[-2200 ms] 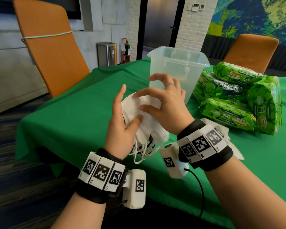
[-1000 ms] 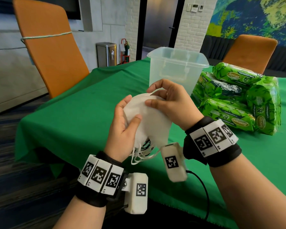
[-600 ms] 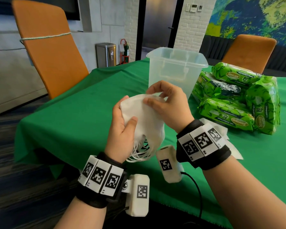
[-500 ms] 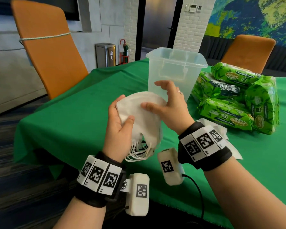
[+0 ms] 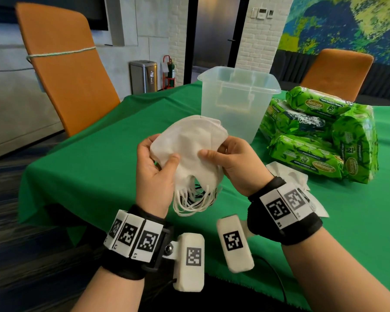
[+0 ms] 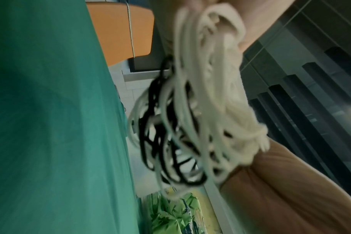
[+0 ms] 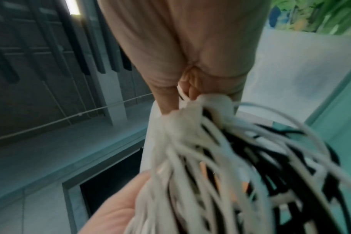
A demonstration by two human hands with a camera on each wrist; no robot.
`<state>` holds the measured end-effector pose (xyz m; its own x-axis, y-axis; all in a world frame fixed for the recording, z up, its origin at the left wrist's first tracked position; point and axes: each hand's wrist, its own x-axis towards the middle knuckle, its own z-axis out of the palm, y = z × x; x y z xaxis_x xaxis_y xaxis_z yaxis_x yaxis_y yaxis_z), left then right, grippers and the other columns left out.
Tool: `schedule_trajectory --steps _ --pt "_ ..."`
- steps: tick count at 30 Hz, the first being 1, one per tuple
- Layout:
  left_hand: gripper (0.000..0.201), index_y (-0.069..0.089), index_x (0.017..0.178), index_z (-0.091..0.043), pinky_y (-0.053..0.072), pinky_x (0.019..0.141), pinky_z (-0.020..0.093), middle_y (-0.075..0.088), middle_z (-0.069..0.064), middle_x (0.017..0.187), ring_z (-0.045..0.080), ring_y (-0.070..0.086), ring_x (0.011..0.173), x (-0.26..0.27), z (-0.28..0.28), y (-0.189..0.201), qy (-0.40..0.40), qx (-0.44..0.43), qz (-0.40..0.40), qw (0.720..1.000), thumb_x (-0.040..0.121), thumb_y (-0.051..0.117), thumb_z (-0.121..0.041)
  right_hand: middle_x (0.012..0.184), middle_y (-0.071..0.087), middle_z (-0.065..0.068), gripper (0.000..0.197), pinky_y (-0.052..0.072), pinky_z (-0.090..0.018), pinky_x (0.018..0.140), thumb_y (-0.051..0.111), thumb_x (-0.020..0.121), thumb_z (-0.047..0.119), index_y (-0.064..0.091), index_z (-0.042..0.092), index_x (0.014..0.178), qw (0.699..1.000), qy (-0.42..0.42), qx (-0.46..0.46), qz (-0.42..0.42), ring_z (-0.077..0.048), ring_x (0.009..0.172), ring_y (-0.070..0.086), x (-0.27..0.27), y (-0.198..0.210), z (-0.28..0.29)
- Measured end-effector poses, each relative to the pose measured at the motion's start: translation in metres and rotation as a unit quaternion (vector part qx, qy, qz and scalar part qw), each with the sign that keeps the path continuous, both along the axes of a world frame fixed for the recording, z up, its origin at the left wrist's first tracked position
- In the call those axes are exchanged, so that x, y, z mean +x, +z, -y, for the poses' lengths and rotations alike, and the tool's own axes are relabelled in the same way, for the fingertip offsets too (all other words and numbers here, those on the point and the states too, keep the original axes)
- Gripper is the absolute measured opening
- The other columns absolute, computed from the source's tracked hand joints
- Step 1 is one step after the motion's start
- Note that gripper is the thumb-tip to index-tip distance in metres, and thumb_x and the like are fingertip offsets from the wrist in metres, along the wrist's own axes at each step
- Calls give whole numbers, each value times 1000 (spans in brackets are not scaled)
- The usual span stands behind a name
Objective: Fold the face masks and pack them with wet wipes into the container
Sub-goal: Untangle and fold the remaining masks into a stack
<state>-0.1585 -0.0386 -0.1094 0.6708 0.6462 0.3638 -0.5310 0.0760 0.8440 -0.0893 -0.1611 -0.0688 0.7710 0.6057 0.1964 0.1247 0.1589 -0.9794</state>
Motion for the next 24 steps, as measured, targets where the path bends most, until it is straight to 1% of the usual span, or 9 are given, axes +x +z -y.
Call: schedule_trajectory --steps 2,4,7,10,13,16,18,21,24 --pt "40 47 97 -27 52 71 26 62 0 94 6 62 76 0 -6 -1 -13 18 -21 1000 75 68 0 81 71 3 19 56 -23 69 59 82 -6 62 2 99 999 -21 -21 36 -10 72 68 2 2 2" --pt "47 46 99 -27 51 71 28 64 4 90 9 62 72 0 -12 -1 -42 47 -51 997 75 69 5 85 71 -2 18 56 -25 71 60 83 -4 63 6 98 993 -38 -65 89 -10 73 67 7 6 7" --pt "50 46 105 -31 50 76 34 64 4 89 15 61 77 -1 -19 0 -83 123 -89 985 75 73 -2 99 70 -14 15 53 -46 85 68 81 8 66 8 95 961 -32 -190 198 -30 89 67 16 9 13" --pt "50 49 109 -34 51 85 34 66 -2 101 13 63 90 -2 -15 4 -129 183 -103 969 66 71 -20 96 70 -15 29 49 -52 85 70 74 23 66 8 98 927 9 -271 258 -35 92 64 17 10 14" --pt "51 51 112 -39 48 96 41 64 -7 114 12 62 103 -3 -8 4 -96 209 -89 969 67 71 -26 83 66 -14 27 50 -45 77 76 71 25 64 7 87 911 -57 -260 316 -28 74 59 16 10 12" --pt "63 45 117 -54 50 92 43 67 1 111 17 65 99 -5 -5 2 -69 193 -66 977 71 68 -17 76 65 3 23 48 -29 68 80 68 16 63 25 80 919 -164 -160 320 -11 66 57 7 11 12" --pt "69 42 115 -62 51 91 40 66 3 113 16 65 99 -7 -2 1 -59 201 -51 976 73 65 -13 74 64 9 24 47 -28 66 80 68 15 62 28 76 920 -183 -125 324 -12 67 59 3 13 12" --pt "66 44 115 -62 47 97 39 63 -1 120 14 62 108 -8 0 0 -55 222 -33 973 76 63 -12 71 61 10 16 43 -24 63 79 69 15 66 19 77 917 -173 -137 332 -13 65 57 2 12 9" --pt "60 48 112 -60 43 103 36 59 -19 123 8 56 116 -6 -1 -4 -41 242 -31 969 77 63 -14 67 58 8 13 41 -21 62 79 69 15 68 12 74 916 -178 -126 336 -8 61 52 4 10 7"
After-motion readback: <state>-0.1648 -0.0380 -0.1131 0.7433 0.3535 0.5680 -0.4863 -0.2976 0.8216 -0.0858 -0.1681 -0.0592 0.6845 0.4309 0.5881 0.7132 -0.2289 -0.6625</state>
